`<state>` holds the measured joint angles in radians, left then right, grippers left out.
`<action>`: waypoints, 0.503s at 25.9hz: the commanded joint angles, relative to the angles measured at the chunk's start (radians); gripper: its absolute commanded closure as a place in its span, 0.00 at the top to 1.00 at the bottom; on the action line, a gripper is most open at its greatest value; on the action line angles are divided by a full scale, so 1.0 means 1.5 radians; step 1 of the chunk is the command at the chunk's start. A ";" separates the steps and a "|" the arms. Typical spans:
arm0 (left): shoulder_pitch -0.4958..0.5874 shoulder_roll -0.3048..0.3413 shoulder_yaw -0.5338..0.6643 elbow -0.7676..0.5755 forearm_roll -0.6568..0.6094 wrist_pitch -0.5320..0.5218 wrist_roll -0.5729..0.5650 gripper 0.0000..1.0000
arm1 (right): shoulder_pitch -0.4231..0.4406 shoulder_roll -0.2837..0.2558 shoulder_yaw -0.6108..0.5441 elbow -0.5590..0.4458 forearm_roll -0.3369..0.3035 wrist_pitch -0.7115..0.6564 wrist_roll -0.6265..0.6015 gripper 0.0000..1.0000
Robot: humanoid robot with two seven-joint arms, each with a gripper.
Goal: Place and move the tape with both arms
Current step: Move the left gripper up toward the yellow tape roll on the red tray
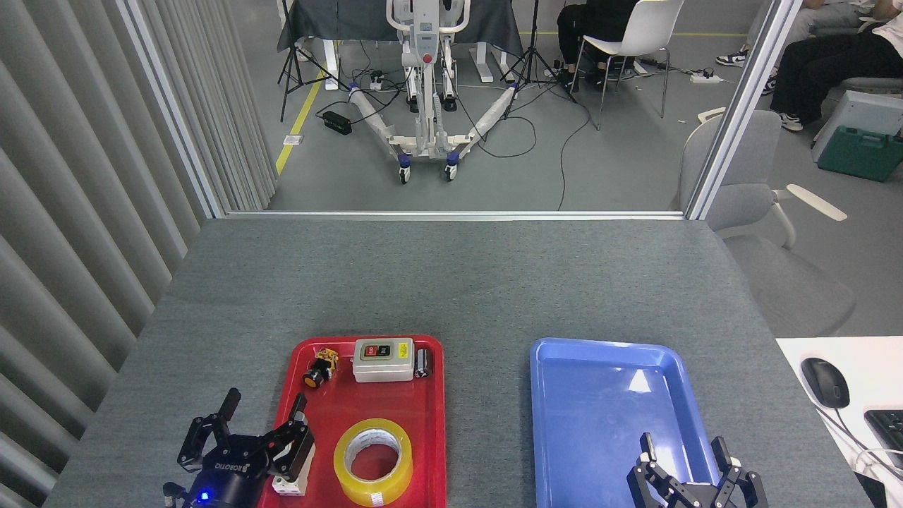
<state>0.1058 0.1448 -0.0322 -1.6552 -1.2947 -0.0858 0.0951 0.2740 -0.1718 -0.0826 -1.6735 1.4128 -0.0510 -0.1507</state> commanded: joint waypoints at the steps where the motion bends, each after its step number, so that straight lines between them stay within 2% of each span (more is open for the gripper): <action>1: 0.000 0.000 0.000 0.001 0.000 0.001 0.000 1.00 | 0.007 0.001 0.002 0.000 0.001 0.001 0.000 1.00; 8: -0.003 0.001 0.000 0.006 0.070 0.016 0.005 1.00 | 0.007 -0.004 -0.001 -0.003 0.001 0.000 0.000 1.00; 13: -0.008 0.017 -0.001 0.009 0.072 0.003 -0.002 1.00 | 0.007 -0.005 -0.001 -0.003 0.001 0.000 0.000 1.00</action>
<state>0.0985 0.1535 -0.0326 -1.6451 -1.1952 -0.0720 0.0991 0.2845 -0.1759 -0.0834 -1.6780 1.4143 -0.0510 -0.1519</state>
